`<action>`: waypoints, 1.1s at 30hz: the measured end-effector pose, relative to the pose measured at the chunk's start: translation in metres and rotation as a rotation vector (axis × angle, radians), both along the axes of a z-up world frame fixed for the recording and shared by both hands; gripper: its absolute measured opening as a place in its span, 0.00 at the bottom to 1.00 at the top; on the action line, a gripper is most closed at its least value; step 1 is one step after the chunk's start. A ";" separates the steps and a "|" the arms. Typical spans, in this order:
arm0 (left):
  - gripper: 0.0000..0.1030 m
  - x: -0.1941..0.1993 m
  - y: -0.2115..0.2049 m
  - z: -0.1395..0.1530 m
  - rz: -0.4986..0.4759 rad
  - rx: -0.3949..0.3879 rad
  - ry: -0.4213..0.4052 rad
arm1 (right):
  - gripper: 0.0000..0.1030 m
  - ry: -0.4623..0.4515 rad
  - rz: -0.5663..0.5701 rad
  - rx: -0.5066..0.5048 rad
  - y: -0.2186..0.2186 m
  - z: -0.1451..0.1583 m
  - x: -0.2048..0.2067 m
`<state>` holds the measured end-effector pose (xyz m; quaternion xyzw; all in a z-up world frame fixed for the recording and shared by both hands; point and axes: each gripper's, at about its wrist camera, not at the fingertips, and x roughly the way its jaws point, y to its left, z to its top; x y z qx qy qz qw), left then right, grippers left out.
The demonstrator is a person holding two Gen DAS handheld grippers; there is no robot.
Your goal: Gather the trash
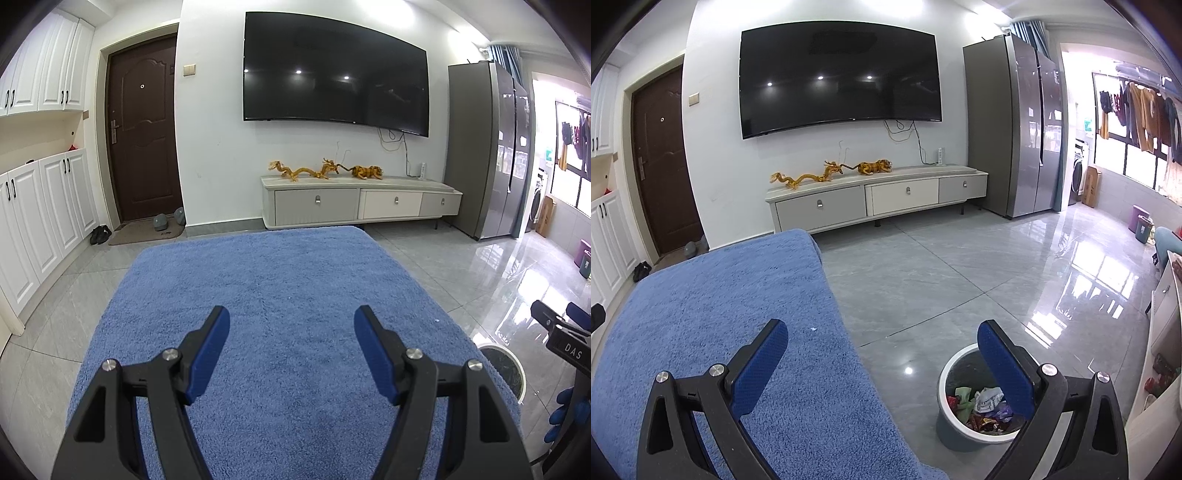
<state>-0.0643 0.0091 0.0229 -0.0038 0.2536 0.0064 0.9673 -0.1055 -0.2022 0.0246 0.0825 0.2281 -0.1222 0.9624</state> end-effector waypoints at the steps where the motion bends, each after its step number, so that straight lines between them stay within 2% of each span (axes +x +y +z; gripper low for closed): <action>1: 0.66 0.000 0.000 0.000 0.000 0.000 0.001 | 1.00 0.001 -0.001 -0.001 0.000 0.000 0.001; 33: 0.66 0.000 -0.003 -0.005 0.013 -0.012 0.000 | 1.00 -0.016 -0.036 -0.029 0.002 0.005 -0.004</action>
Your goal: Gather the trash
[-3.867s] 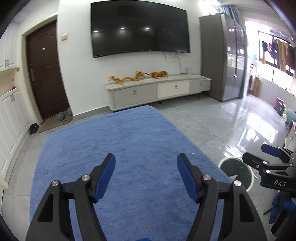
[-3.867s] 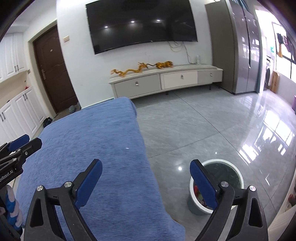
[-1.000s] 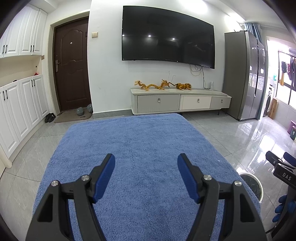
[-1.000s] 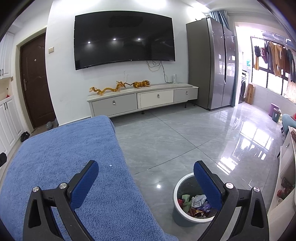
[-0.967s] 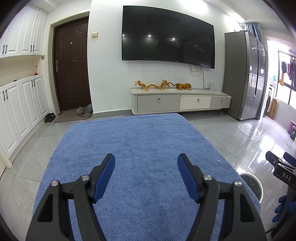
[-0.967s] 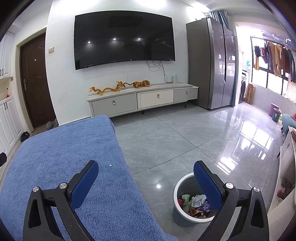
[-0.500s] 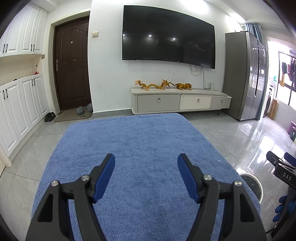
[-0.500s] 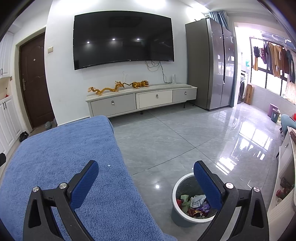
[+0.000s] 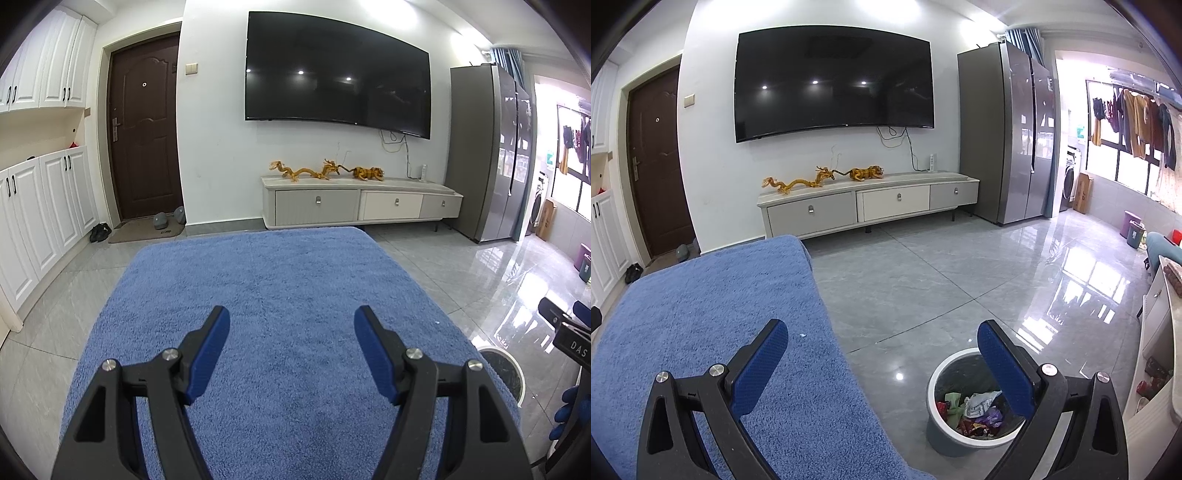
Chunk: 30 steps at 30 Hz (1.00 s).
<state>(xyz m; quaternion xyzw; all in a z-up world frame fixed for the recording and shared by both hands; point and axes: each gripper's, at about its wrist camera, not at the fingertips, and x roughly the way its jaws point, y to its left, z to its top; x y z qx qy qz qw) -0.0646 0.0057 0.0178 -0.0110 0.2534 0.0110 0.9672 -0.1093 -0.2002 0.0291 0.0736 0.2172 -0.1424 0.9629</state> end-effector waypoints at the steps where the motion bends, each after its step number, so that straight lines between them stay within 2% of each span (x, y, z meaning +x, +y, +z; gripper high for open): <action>1: 0.66 0.001 0.000 0.000 0.000 0.000 0.001 | 1.00 -0.001 -0.001 0.001 0.000 0.000 0.000; 11: 0.66 0.002 0.003 0.000 0.015 -0.011 0.005 | 1.00 0.000 -0.002 0.003 -0.004 0.001 0.000; 30: 0.67 0.005 -0.010 0.006 -0.016 -0.009 -0.001 | 1.00 -0.002 0.000 0.005 -0.005 -0.001 0.000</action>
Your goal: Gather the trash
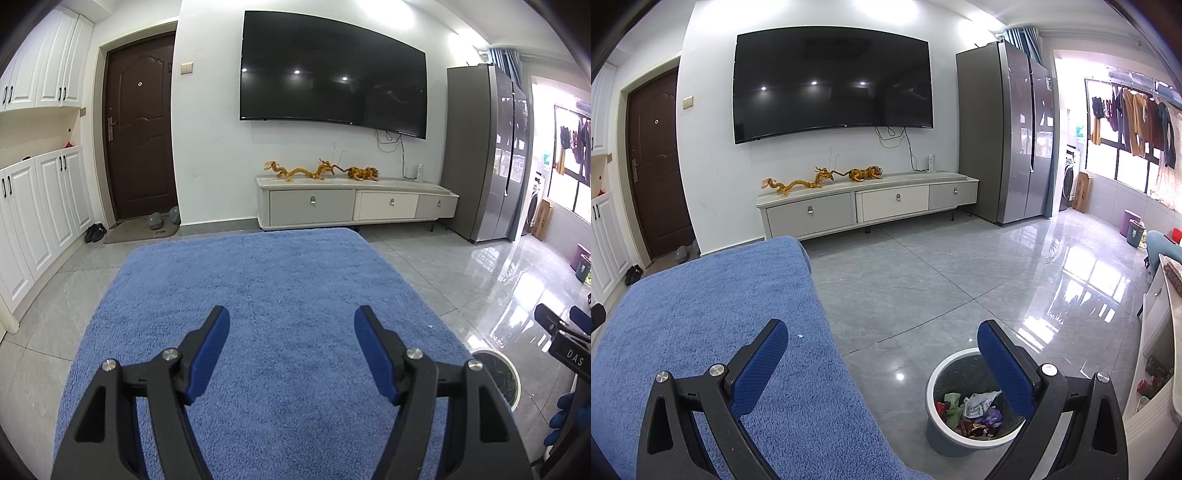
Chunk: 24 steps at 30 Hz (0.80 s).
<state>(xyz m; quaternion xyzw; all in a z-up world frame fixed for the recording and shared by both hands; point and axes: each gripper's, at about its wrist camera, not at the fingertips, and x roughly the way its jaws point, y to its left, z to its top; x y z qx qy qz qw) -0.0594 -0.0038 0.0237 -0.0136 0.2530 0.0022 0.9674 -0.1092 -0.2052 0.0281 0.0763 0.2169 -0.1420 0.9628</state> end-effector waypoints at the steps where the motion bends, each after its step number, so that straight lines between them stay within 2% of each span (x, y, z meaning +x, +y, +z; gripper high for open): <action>1: 0.67 0.000 -0.001 0.001 -0.002 0.000 -0.003 | 1.00 0.000 0.000 0.000 0.000 0.000 0.000; 14: 0.67 0.010 -0.031 0.004 -0.083 0.037 -0.012 | 1.00 0.003 -0.011 0.004 -0.005 -0.002 -0.002; 24: 0.67 0.017 -0.043 0.006 -0.109 0.041 -0.007 | 1.00 0.008 -0.023 0.016 -0.010 -0.003 0.000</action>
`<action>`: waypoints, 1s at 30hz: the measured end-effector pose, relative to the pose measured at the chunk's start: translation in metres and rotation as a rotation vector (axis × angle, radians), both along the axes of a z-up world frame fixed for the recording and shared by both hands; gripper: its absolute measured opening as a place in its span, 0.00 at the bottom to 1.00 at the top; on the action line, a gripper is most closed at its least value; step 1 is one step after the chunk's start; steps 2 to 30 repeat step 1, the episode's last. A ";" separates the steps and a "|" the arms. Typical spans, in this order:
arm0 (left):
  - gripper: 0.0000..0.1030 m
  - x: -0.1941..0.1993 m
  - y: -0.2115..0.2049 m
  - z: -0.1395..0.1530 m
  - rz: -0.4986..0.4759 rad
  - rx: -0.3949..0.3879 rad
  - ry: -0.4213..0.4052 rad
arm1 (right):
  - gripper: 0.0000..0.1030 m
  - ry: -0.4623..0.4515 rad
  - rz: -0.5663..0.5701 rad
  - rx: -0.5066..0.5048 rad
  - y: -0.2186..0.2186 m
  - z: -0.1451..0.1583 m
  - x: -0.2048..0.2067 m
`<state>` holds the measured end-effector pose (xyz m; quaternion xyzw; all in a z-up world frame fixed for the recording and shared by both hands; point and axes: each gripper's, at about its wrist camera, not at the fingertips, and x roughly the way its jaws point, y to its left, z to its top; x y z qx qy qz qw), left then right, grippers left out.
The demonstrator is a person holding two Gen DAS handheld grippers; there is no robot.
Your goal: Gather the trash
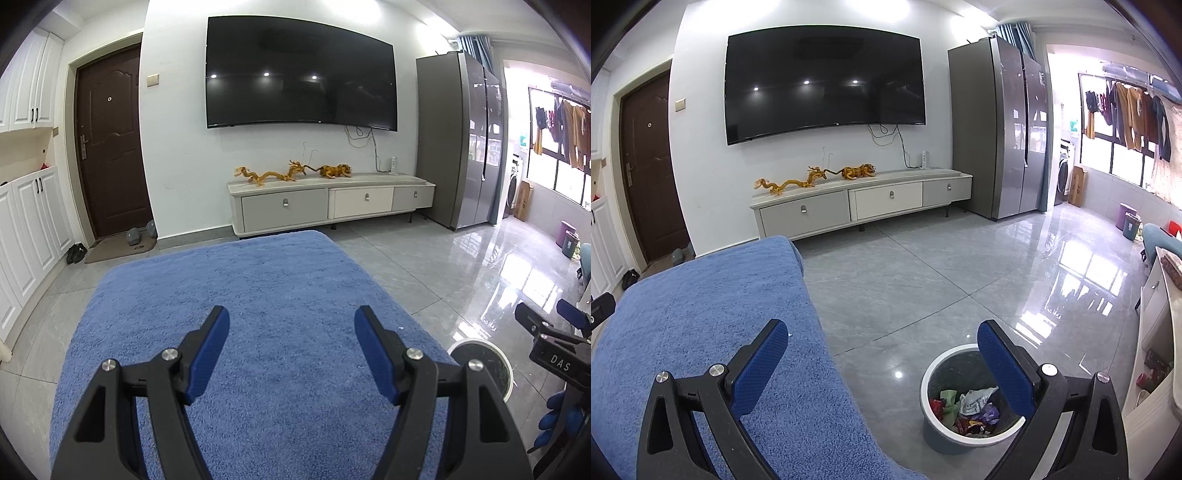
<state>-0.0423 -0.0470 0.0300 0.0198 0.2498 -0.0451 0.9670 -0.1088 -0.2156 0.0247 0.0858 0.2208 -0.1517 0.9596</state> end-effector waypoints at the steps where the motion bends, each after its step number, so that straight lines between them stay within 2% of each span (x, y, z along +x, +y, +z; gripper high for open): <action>1: 0.67 0.001 -0.001 0.000 -0.004 -0.001 0.000 | 1.00 0.000 0.000 0.000 0.000 0.000 0.000; 30: 0.67 0.001 -0.001 0.000 -0.004 -0.001 0.000 | 1.00 0.000 0.000 0.000 0.000 0.000 0.000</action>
